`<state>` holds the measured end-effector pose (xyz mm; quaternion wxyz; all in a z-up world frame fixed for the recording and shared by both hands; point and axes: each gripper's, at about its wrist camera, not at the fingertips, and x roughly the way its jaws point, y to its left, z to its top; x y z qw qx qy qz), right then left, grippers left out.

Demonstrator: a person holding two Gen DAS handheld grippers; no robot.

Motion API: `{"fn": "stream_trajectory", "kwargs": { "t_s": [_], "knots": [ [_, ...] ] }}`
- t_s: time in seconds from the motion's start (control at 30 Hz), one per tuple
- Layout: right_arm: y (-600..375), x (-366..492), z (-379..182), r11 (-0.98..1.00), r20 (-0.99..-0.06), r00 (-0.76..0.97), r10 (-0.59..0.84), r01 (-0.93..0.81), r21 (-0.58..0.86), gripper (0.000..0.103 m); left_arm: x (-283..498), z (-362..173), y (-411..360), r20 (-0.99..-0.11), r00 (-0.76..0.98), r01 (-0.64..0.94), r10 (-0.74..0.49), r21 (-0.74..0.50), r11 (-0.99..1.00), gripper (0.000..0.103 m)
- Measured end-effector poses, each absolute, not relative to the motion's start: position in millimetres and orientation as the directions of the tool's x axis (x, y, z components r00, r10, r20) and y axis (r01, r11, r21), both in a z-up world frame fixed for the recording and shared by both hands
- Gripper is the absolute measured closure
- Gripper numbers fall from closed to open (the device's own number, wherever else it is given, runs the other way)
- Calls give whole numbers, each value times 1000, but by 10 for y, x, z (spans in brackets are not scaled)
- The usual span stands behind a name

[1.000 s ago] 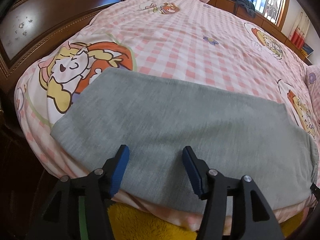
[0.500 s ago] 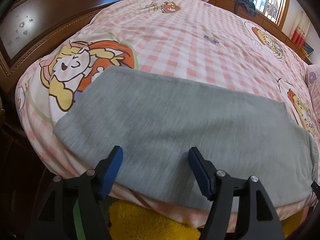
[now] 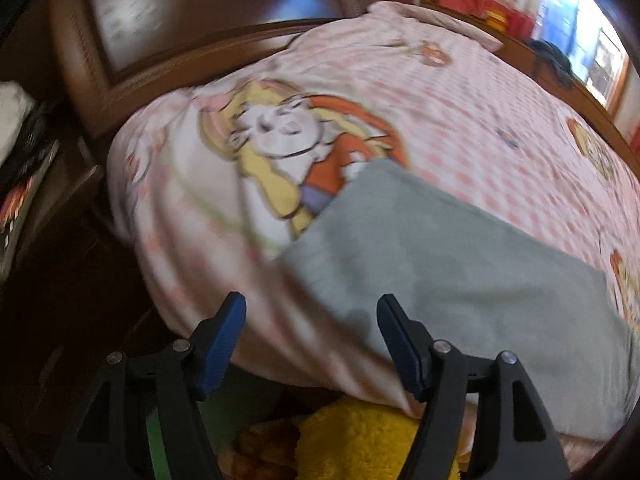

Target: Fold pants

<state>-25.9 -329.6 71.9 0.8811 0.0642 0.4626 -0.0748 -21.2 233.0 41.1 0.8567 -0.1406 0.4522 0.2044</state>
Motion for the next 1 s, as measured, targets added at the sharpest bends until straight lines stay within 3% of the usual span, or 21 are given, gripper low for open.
{"fn": "stream_trajectory", "kwargs": {
  "t_s": [0.2, 0.33, 0.43, 0.6, 0.73, 1.0],
  "knots": [
    [-2728, -105, 509, 997, -859, 511, 39, 38, 68, 67, -278, 306, 2420, -835, 538, -471, 115, -184, 863, 32],
    [-2511, -103, 360, 998, -883, 466, 63, -12, 64, 67, -225, 327, 2395, -831, 546, -471, 101, -205, 858, 32],
    [-2642, -166, 360, 997, -887, 459, 51, 27, 72, 67, -220, 405, 2322, -815, 570, -440, 107, -193, 877, 32],
    [-3299, -384, 457, 959, -868, 495, 26, 232, 161, 67, -198, 474, 2144, -810, 572, -382, 128, -124, 916, 32],
    [-3794, -565, 483, 892, -845, 534, -3, 383, 239, 53, -159, 524, 1982, -816, 571, -331, 92, -126, 935, 32],
    [-3883, -324, 174, 853, -823, 547, 153, 347, 389, 53, -23, 603, 1477, -828, 560, -205, -10, -150, 967, 27]
  ]
}}
